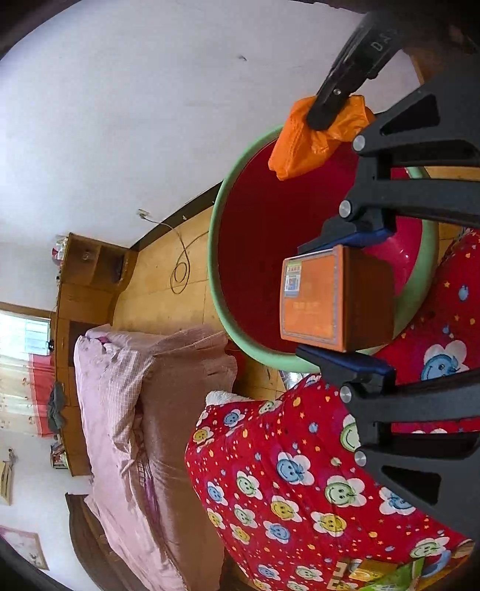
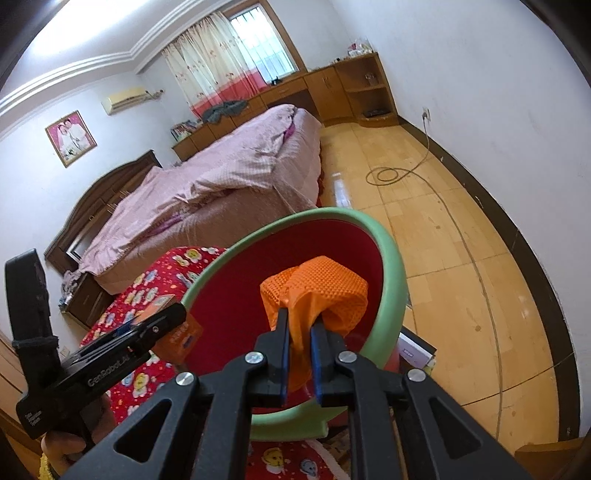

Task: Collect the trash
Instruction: 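Open both tools to drop the mesh and box into the bucket, then move both open tools back toward the trash on the quilt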

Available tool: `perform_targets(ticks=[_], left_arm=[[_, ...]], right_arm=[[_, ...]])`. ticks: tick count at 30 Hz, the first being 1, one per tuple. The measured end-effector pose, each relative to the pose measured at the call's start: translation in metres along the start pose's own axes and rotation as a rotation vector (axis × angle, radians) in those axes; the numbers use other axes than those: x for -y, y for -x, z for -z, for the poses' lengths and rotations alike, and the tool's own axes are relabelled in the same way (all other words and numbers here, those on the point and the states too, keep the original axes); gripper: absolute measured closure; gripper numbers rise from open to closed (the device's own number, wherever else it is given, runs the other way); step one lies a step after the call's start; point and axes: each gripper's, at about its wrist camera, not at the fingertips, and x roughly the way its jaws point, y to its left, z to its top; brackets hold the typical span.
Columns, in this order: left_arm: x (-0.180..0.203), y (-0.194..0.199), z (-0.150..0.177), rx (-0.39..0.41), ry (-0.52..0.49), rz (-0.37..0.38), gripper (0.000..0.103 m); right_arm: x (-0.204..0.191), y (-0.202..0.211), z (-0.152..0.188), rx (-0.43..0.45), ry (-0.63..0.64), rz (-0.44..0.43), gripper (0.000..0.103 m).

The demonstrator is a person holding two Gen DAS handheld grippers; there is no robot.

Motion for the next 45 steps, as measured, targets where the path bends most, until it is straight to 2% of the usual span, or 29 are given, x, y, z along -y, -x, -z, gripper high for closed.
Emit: perform_targets(ticks=[3,6,7,11,15,20,30,45], left_arm=[[0.001,-0.003,-0.001,-0.004,-0.009,-0.001,0.054],[0.001,-0.006,-0.002,-0.008,0.002,-0.025,0.04],[0.001,-0.007,-0.001,-0.006,0.008,-0.032,0.04],[-0.001,-0.008,0.0,-0.017,0.021,-0.035,0.04],[-0.002,-0.002,0.002,-0.017,0.024,-0.039,0.04],[-0.007,0.008,0.007,-0.026,0.038,-0.039,0.04],[-0.022,0.041,0.021,-0.001,0.069,-0.113,0.04],[-0.057,0.092,0.037,0.049,0.153,-0.161,0.04]], right_arm=[[0.001,-0.003,-0.003,-0.002,-0.002,0.005,0.089],[0.002,-0.004,-0.004,0.003,0.001,0.013,0.081],[0.002,-0.004,-0.003,0.003,0.002,0.018,0.078],[0.002,-0.004,-0.004,0.004,0.0,0.022,0.075],[0.002,-0.004,-0.004,0.003,0.0,0.021,0.066],[0.001,-0.001,-0.005,0.007,-0.002,0.028,0.06],[-0.012,0.013,0.001,0.026,0.013,0.045,0.044],[-0.043,0.039,0.011,0.065,0.07,0.083,0.039]])
